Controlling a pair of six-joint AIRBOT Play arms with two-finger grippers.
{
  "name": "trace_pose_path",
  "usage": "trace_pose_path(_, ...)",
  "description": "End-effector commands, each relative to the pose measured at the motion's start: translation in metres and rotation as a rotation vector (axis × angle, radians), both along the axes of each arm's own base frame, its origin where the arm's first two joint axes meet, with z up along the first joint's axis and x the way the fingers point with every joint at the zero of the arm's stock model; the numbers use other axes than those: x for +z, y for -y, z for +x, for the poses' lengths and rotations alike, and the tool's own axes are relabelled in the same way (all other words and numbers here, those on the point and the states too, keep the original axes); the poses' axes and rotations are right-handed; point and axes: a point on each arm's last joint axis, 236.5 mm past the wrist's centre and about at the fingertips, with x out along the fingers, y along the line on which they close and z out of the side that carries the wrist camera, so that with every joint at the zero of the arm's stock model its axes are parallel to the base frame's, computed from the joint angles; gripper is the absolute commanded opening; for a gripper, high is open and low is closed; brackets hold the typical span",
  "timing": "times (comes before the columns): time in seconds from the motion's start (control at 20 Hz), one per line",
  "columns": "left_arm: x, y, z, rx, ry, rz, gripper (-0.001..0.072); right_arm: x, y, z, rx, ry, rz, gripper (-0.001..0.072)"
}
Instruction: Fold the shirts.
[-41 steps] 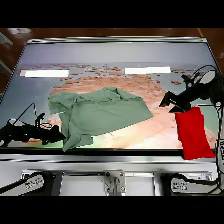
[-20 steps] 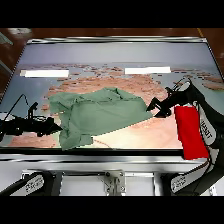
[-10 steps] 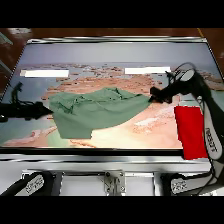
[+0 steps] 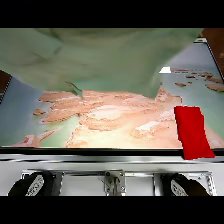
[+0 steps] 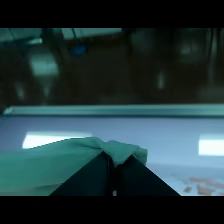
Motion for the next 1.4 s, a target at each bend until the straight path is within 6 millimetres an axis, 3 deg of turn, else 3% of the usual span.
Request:
trace_pose_path(0.0,0.067,0.018,-0.093,0.057,0.212,0.028,0.0032,0.065,0.010,-0.106,-0.070,0.180,-0.013,0.0058)
trace_pose_path(0.2,0.035,0.002,-0.122,0.178,0.095,0.069,0.0032,0.035,0.030,-0.154,-0.162,0.060,-0.068,0.0058)
trace_pose_path(0.35,-0.004,-0.010,-0.111,0.211,-0.072,0.071,0.0033,-0.011,0.055,-0.160,-0.262,-0.136,-0.109,0.0057)
trace_pose_path(0.45,-0.030,-0.015,-0.093,0.200,-0.163,0.077,0.0033,-0.036,0.059,-0.151,-0.265,-0.250,-0.127,0.0057)
trace_pose_path(0.6,-0.090,-0.022,-0.050,0.153,-0.339,0.076,0.0033,-0.082,0.057,-0.111,-0.231,-0.454,-0.150,0.0057)
trace_pose_path(0.75,-0.165,-0.034,-0.005,0.117,-0.551,0.013,0.0033,-0.170,0.052,-0.077,-0.165,-0.837,-0.195,0.0057)
trace_pose_path(0.95,-0.262,-0.045,0.048,0.041,-0.819,-0.022,0.0033,-0.273,0.041,0.000,-0.111,-1.068,-0.263,0.0056)
trace_pose_path(1.15,-0.339,-0.050,0.119,-0.062,-0.968,-0.103,0.0033,-0.375,0.040,0.104,-0.147,-1.090,-0.206,0.0056)
trace_pose_path(1.25,-0.368,-0.046,0.160,-0.118,-0.962,-0.187,0.0033,-0.410,0.036,0.155,-0.163,-1.018,-0.151,0.0057)
trace_pose_path(1.35,-0.391,-0.038,0.196,-0.171,-0.935,-0.300,0.0034,-0.436,0.031,0.188,-0.177,-0.970,-0.085,0.0057)
